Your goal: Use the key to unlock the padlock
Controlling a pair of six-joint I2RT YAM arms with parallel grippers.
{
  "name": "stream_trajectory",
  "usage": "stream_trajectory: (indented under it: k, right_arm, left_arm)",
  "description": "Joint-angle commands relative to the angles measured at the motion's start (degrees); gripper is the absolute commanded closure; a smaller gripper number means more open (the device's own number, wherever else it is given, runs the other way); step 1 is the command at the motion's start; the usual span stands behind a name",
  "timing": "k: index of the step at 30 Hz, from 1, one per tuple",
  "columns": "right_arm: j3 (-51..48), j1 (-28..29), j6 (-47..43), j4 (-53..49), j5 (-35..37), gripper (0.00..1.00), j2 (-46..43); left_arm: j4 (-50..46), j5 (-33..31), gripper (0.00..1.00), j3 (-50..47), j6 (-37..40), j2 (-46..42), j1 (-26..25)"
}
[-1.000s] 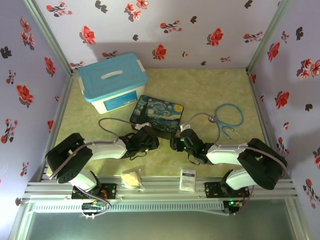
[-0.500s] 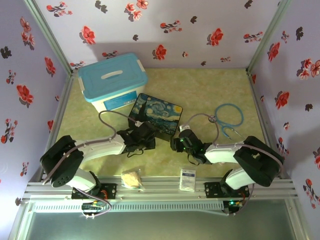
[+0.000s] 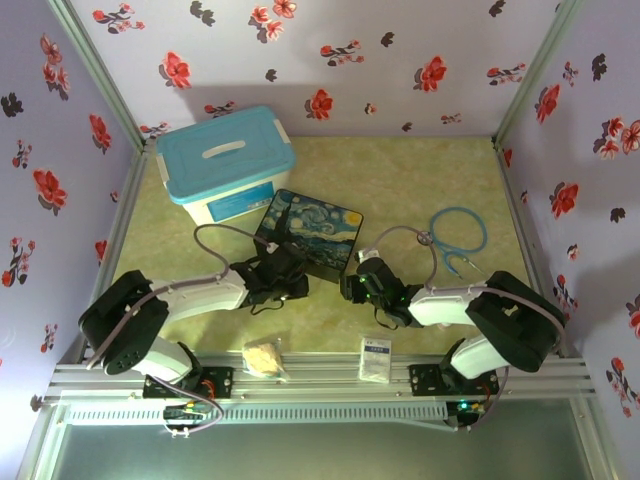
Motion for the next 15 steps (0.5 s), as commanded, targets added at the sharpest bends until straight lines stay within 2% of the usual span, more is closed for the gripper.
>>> stream_trajectory:
  k: [1, 7, 9, 15]
  right_arm:
    - [1.34, -0.37, 0.06, 0.08, 1.26, 0.57, -0.68]
    - [1.45, -0.35, 0.03, -0.26, 1.51, 0.57, -0.97]
    - [1.45, -0.33, -0.02, -0.38, 1.52, 0.57, -0.96]
    - [1.42, -0.34, -0.06, -0.92, 1.69, 0.57, -1.55]
  left_arm:
    - [1.80, 0.84, 0.83, -3.15, -0.04, -0.15, 0.21]
    - [18.86, 0.30, 0.83, -12.48, -6.12, -1.73, 0.95]
    - [21.49, -0.82, 0.78, -13.84, -7.19, -2.04, 0.99]
    - [24.52, -4.99, 0.76, -16.32, -8.84, -2.57, 0.29]
